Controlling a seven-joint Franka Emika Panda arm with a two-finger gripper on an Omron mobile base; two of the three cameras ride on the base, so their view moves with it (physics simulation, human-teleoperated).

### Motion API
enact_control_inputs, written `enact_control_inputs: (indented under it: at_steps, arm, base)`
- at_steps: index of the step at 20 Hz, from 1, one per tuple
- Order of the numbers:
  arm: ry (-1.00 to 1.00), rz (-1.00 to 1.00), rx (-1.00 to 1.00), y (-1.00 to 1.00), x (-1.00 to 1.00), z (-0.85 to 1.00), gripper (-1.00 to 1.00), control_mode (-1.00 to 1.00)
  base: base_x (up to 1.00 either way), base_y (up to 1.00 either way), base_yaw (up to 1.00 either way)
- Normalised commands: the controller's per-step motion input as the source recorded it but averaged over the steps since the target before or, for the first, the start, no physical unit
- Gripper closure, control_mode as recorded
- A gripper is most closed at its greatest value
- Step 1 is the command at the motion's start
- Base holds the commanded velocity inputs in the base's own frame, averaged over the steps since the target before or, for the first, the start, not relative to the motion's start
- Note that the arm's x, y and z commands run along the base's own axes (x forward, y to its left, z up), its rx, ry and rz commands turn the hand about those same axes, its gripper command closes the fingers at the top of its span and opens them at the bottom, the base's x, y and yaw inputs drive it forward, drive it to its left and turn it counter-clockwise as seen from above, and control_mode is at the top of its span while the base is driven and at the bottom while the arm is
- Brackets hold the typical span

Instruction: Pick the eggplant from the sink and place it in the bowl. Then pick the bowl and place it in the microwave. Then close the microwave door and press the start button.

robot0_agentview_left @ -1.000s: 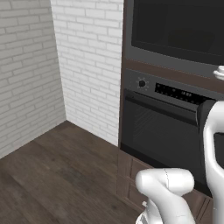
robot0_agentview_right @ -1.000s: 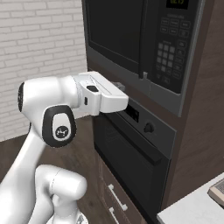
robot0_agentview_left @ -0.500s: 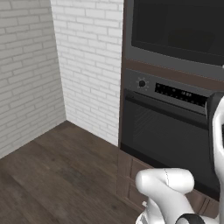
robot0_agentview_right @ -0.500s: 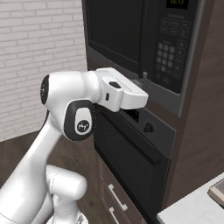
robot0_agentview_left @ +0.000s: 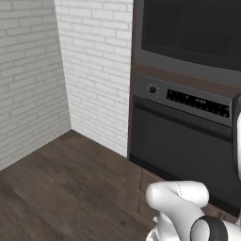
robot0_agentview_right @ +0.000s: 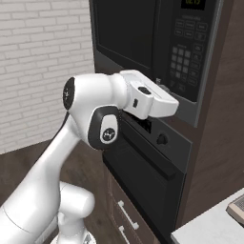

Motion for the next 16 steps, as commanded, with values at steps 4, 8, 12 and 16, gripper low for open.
enact_control_inputs:
  at_steps: [4,8,12,16]
  arm:
    - [-0.04,0.01,0.00,-0.18,0.19,0.00,1.00,-1.00]
    - [-0.01,0.05,0.01,-0.38,0.10,-0.01,1.00,-1.00]
    - [0.00,0.05,0.01,-0.22,0.03,-0.04,1.00,-1.00]
    - [0.00,0.04,0.01,-0.16,0.05,-0.11,1.00,-1.00]
  base:
    - [0.00,0.00,0.00]
    - [0.00,0.00,0.00]
    - [0.00,0.00,0.00]
    - [0.00,0.00,0.00]
